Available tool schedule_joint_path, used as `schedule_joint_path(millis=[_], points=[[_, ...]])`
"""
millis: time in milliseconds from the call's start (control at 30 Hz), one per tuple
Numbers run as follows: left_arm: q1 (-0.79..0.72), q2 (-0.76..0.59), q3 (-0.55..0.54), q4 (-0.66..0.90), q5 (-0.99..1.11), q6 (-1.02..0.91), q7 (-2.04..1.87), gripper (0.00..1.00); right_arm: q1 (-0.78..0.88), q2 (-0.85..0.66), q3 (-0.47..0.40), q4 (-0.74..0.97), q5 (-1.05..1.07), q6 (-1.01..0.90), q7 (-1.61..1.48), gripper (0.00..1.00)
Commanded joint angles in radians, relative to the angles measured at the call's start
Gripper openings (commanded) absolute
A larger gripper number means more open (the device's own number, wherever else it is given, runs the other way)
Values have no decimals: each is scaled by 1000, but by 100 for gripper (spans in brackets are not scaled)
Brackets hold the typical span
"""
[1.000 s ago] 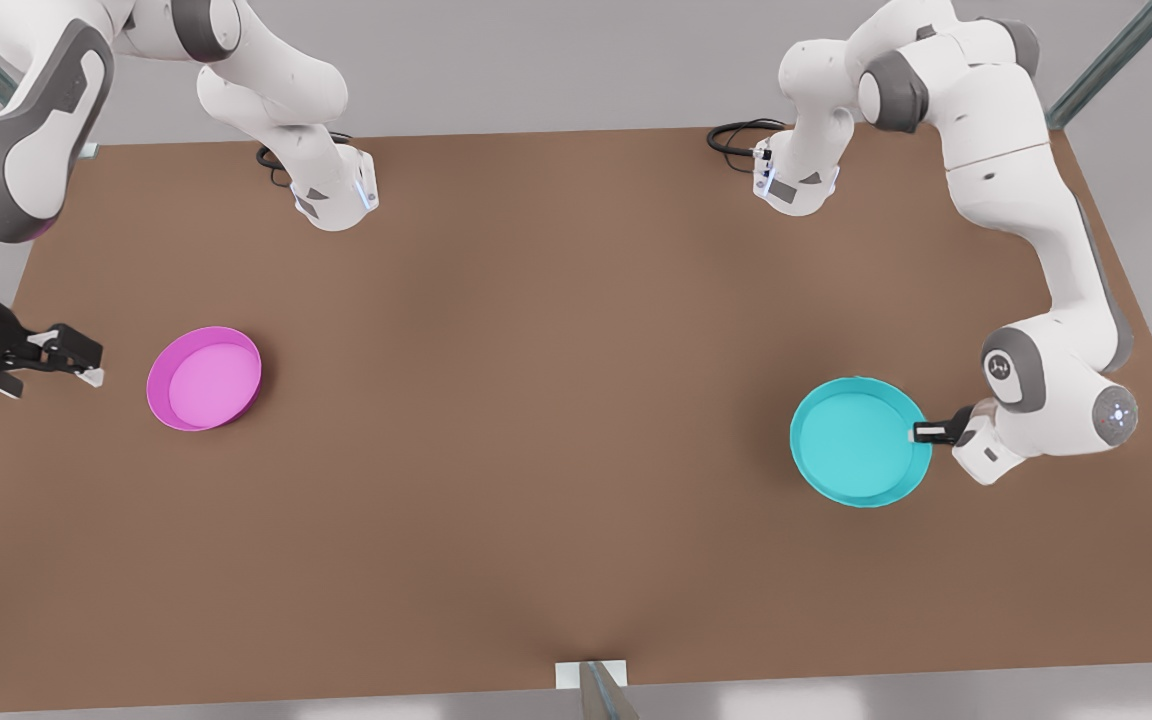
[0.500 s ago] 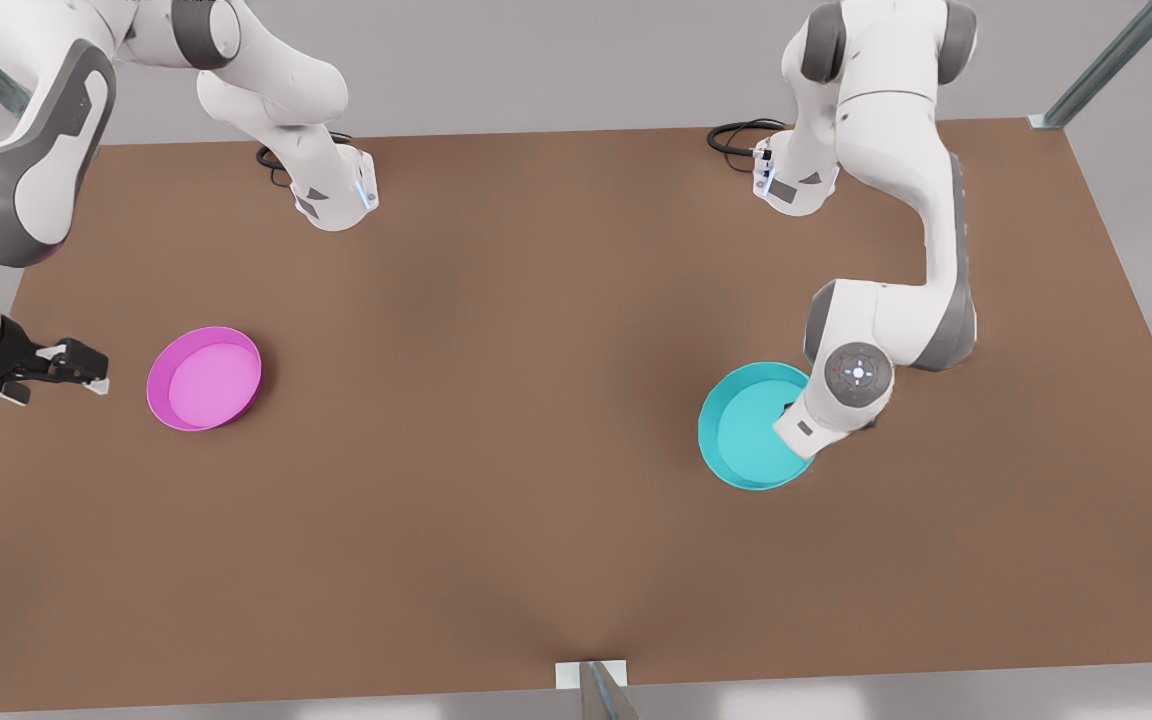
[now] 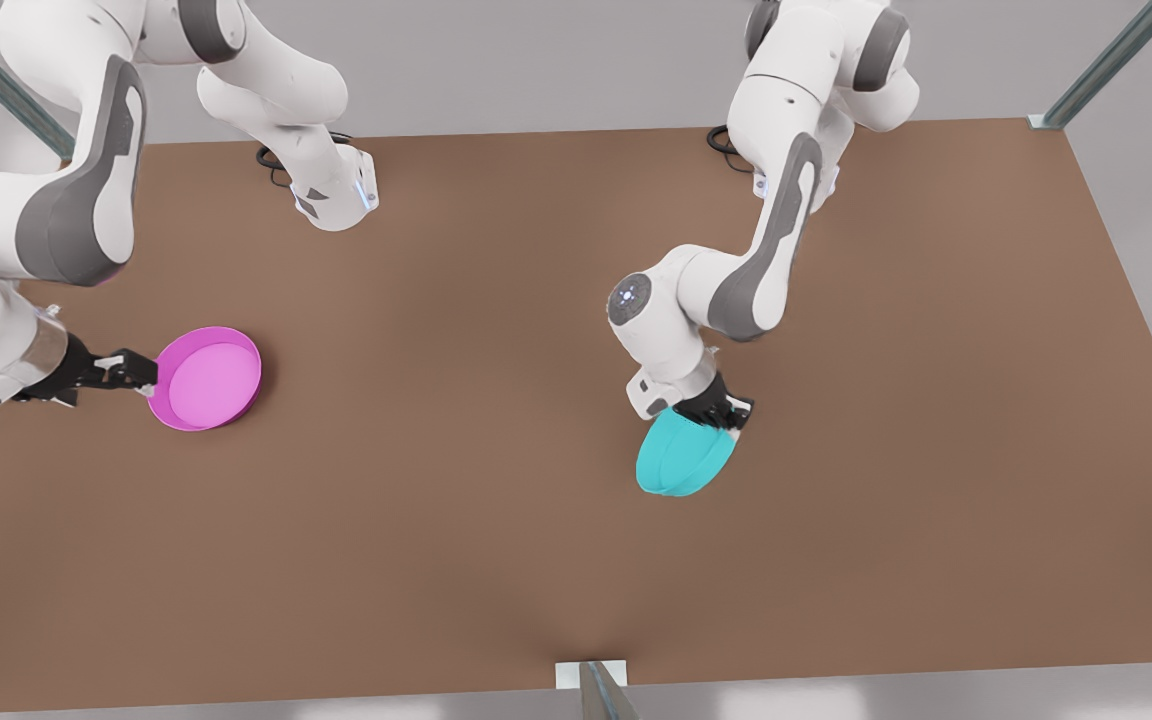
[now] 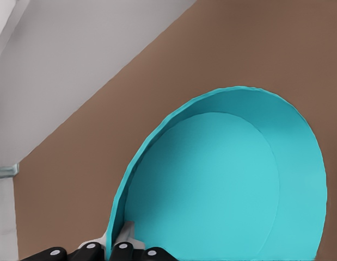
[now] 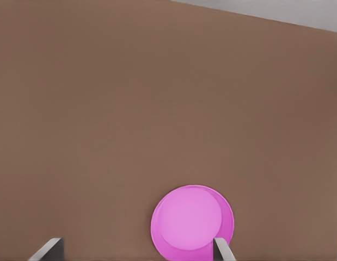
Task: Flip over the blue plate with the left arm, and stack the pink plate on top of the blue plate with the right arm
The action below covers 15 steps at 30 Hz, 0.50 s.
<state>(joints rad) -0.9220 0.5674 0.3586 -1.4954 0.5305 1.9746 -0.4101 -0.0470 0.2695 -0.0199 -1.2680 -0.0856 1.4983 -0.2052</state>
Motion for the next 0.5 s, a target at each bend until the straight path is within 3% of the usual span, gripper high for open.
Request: schedule_joint_path(millis=[0,267,467], points=[[-8,3,0,0,22,7,-4,21,3,2,0,2,0,0,0,100],[-198,108,0,-2,339,-6,-262,21,-4,4,-2,5,1,-1,1,100],[-297,149,0,17,566,-178,-320,21,-2,7,-3,2,0,8,3,100]])
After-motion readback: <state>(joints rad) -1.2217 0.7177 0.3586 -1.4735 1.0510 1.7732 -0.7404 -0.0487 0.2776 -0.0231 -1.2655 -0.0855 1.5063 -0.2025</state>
